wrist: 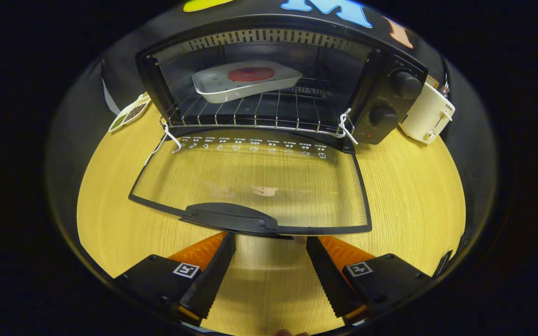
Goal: Open the toaster oven, put the food inside, and close the toaster oven door.
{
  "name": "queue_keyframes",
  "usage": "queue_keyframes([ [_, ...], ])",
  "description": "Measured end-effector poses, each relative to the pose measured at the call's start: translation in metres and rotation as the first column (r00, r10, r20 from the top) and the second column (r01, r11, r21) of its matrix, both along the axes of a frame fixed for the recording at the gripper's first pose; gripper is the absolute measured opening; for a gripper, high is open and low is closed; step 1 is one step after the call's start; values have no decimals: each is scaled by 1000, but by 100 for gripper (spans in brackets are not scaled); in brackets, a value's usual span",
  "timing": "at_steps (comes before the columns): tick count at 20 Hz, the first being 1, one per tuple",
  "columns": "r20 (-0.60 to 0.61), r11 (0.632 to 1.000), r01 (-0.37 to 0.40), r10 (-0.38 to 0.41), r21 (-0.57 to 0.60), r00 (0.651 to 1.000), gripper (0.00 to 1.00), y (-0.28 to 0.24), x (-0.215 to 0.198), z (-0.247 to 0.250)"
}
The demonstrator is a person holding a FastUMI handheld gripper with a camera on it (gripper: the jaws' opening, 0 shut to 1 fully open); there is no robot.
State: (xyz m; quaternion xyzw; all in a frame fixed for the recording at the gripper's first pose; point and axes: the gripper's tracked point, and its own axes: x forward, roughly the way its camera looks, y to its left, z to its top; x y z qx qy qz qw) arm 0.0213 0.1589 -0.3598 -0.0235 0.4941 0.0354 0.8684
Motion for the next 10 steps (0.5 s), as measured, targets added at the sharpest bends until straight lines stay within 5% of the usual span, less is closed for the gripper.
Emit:
queue_keyframes([
  [10,130,997,-18,8,75,991,98,1,-6,53],
])
